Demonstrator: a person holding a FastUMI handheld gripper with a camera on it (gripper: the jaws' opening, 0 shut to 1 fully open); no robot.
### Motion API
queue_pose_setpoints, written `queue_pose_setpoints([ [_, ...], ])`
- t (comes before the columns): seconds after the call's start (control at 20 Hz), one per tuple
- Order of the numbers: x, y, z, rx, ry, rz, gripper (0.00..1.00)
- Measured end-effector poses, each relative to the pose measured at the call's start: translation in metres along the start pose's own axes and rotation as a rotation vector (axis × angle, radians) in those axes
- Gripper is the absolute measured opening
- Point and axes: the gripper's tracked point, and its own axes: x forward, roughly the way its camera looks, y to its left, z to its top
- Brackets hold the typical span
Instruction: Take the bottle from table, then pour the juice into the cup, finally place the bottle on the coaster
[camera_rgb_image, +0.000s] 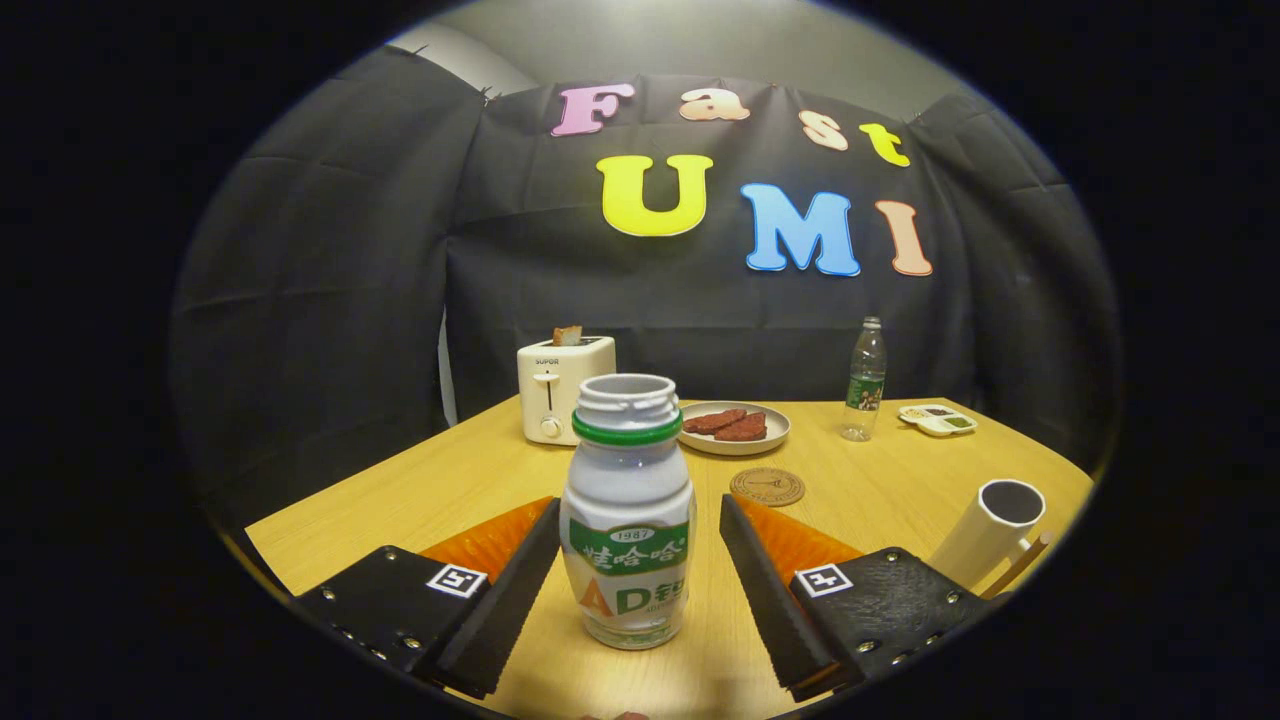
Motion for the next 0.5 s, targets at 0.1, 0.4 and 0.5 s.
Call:
queue_pose_setpoints([
  [0.1, 0.002, -0.001, -0.008, 0.004, 0.023, -0.002, 0.96],
  [0.4, 0.006, 0.008, -0.032, 0.005, 0.105, 0.017, 0.97],
  [0.5, 0.006, 0.009, -0.039, -0.004, 0.130, 0.019, 0.97],
])
